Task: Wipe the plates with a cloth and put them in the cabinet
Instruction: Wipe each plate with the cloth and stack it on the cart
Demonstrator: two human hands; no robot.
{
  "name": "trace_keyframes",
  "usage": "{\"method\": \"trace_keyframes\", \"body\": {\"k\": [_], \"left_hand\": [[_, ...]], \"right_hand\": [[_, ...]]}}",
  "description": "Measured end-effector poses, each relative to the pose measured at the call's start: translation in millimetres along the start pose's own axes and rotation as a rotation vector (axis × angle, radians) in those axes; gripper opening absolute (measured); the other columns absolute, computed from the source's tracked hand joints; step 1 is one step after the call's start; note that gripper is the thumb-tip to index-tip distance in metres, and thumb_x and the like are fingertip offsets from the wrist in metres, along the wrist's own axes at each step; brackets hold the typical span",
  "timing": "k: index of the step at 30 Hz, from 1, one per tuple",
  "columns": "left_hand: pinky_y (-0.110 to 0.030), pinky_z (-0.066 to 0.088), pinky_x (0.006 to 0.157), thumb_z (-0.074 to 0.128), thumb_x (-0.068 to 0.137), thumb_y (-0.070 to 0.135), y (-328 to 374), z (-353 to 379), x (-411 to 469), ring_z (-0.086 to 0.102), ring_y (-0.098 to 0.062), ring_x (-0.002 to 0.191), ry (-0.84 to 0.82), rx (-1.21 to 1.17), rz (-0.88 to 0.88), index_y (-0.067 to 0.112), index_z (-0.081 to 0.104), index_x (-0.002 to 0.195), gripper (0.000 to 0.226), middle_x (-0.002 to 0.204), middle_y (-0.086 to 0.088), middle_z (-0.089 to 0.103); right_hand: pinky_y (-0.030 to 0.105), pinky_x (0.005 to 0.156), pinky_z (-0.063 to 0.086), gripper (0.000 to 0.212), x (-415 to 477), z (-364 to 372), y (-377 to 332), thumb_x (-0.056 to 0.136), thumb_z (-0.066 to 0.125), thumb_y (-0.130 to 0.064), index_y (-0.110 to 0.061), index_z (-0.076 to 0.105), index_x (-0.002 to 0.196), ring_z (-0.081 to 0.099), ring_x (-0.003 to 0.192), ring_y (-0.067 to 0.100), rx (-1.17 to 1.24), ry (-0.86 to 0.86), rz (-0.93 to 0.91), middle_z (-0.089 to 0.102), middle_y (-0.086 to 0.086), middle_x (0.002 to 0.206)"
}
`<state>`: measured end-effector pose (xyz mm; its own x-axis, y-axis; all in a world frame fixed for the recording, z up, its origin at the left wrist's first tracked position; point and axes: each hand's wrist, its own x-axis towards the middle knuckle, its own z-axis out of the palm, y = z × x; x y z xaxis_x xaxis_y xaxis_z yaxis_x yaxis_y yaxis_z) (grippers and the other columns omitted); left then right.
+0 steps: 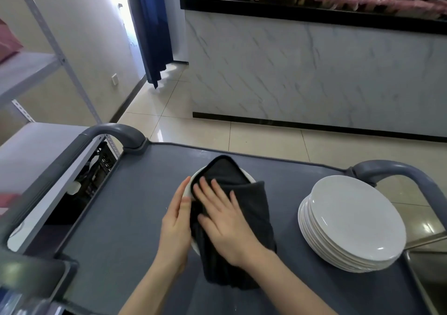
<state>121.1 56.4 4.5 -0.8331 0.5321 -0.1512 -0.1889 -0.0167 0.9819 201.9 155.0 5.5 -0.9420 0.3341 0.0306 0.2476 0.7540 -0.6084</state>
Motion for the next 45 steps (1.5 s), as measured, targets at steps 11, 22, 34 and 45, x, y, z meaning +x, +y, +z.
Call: {"method": "trace_keyframes", "body": {"k": [11, 22, 34, 45], "left_hand": [[-0.045, 0.05, 0.105, 0.039, 0.109, 0.032, 25, -17, 10, 0.061, -0.011, 0.124, 0.255, -0.164, -0.014, 0.062, 0.06, 0.115, 0.037, 0.132, 0.02, 0.064], [-0.034, 0.049, 0.103, 0.038, 0.109, 0.029, 16, -6, 11, 0.061, -0.006, 0.122, 0.186, -0.156, -0.058, 0.056, 0.062, 0.12, 0.037, 0.132, 0.017, 0.064], [-0.034, 0.047, 0.102, 0.043, 0.108, 0.032, 24, -13, 6, 0.059, 0.005, 0.121, 0.046, -0.052, 0.014, 0.063, 0.062, 0.114, 0.037, 0.126, 0.034, 0.063], [-0.027, 0.048, 0.099, 0.037, 0.109, 0.026, 6, -4, 6, 0.062, -0.003, 0.12, 0.054, -0.092, -0.037, 0.042, 0.062, 0.122, 0.032, 0.125, 0.017, 0.069]], "right_hand": [[0.033, 0.122, -0.008, 0.054, -48, -10, 29, 0.102, 0.033, -0.032, -0.033, 0.017, 0.153, -0.013, 0.146, -0.004, -0.041, -0.069, 0.021, 0.003, -0.025, 0.159], [0.029, 0.121, -0.01, 0.053, -30, 7, -17, 0.104, 0.027, -0.038, -0.035, 0.014, 0.156, -0.012, 0.147, -0.004, -0.117, -0.049, -0.124, -0.001, -0.025, 0.161], [0.033, 0.122, -0.01, 0.055, -21, -39, 62, 0.105, 0.035, -0.027, -0.037, 0.005, 0.15, -0.02, 0.143, -0.007, -0.162, 0.11, 0.101, -0.006, -0.03, 0.155], [0.031, 0.12, -0.01, 0.056, -26, -1, -7, 0.104, 0.027, -0.037, -0.034, 0.008, 0.156, -0.015, 0.147, -0.002, -0.131, -0.176, -0.186, -0.004, -0.023, 0.161]]}}
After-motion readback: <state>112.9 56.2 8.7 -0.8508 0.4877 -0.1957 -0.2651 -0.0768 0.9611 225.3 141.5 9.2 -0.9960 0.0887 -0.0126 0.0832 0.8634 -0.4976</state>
